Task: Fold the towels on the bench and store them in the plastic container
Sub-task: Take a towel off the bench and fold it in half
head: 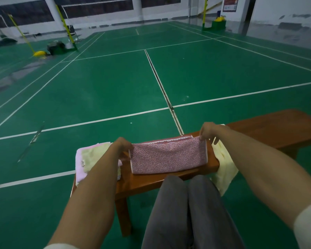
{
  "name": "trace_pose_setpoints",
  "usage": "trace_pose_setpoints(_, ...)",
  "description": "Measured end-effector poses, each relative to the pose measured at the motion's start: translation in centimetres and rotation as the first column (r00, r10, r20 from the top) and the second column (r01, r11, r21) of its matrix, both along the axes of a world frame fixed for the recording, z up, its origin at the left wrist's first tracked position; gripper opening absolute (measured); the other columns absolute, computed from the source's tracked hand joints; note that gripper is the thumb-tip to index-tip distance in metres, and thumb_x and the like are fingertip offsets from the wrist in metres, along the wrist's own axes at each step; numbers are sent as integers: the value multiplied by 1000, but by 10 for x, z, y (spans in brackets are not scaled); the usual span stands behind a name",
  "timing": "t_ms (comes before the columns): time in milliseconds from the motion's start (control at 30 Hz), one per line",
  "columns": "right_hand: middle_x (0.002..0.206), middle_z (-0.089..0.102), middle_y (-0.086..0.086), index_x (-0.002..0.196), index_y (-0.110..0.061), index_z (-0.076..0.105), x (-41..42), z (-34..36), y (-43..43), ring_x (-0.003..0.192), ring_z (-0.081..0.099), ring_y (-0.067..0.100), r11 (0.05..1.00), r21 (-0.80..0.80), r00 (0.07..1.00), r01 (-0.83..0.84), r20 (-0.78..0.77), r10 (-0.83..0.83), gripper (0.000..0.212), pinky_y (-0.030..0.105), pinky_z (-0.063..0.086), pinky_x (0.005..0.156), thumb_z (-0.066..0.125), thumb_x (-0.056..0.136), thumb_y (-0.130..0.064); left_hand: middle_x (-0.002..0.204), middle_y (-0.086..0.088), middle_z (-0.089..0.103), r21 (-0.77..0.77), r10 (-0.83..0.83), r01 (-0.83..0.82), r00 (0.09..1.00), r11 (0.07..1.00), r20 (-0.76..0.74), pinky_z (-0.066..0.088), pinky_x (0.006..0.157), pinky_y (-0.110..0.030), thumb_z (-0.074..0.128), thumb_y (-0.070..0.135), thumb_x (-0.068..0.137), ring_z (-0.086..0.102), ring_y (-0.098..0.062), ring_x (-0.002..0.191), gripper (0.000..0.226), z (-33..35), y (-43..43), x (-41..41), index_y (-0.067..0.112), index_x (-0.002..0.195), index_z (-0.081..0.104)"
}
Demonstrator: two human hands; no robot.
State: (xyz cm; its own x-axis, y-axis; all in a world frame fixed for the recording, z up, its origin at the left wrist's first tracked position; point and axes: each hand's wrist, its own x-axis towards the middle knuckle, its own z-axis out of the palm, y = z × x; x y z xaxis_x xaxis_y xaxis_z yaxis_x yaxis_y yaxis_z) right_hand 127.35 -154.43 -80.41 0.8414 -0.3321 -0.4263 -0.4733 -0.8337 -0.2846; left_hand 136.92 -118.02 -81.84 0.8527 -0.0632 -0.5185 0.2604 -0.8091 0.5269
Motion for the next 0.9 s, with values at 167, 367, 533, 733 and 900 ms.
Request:
trace_pose_setpoints(167,108,69,14,114,-4,70,22,-17,-5,91,69,31,995,-89,997,36,78,-29,28,45,61,86,70,95,-24,100,-23,70,-48,14,-6,987,999,160,64,67,-41,64,18,99,72,-35,77,18,-14,-4,19,1,96,69)
trace_pose_setpoints(367,93,65,8,94,-13,64,49,-34,-8,83,65,28,969,-205,980,135,173,-99,17,32,52,72,68,92,-29,84,-10,69,-51,55,-42,956,998,288,61,83,-44,63,24,100,73,-31,81,22,-31,-15,42,9,84,68)
trace_pose_setpoints(533,94,63,6,94,-16,61,71,-53,-12,82,60,26,956,-242,975,168,184,-125,17,30,43,66,67,94,-31,81,-9,70,-32,101,-96,942,995,320,59,86,-47,64,31,97,70,-30,80,28,-50,-22,61,13,76,68)
trace_pose_setpoints(733,101,64,9,95,-14,57,90,-78,-14,81,56,27,952,-251,976,178,171,-138,14,33,42,70,63,98,-27,82,-8,68,-1,104,-110,937,994,334,57,88,-44,61,36,98,66,-27,81,31,-70,-32,74,12,79,68)
trace_pose_setpoints(900,98,65,9,93,-13,58,93,-99,-13,79,58,27,956,-215,973,199,157,-167,17,32,45,68,65,96,-29,85,-12,68,33,92,-107,946,994,312,53,81,-36,61,29,98,64,-27,83,29,-86,-37,77,5,84,68)
